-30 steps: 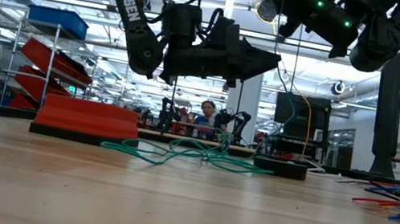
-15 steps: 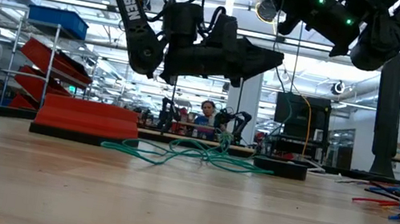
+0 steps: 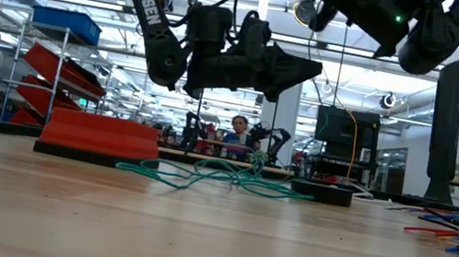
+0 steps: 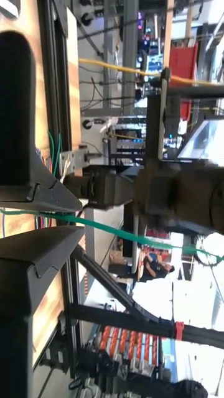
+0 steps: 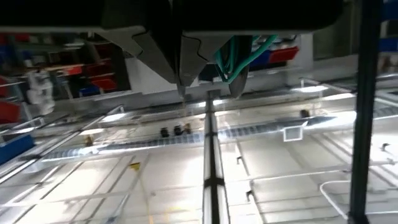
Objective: Coiling cords
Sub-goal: Coil the green wire cable on the spool
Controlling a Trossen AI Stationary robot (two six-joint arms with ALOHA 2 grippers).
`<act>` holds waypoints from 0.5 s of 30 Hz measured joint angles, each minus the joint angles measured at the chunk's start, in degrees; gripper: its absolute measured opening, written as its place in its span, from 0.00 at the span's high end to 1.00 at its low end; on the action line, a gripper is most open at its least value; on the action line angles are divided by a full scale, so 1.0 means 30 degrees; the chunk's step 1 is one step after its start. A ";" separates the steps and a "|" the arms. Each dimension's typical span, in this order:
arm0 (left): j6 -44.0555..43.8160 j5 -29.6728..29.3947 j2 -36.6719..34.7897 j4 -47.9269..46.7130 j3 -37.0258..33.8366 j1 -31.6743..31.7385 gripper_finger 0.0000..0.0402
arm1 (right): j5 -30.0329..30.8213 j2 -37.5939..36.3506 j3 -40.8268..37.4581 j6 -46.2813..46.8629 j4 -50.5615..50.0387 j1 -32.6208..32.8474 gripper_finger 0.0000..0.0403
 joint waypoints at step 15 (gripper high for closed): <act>-0.1027 -0.0520 0.0000 0.0444 0.0000 0.0571 0.87 | -0.0058 0.0000 0.0586 -0.1073 -0.1510 0.0607 1.00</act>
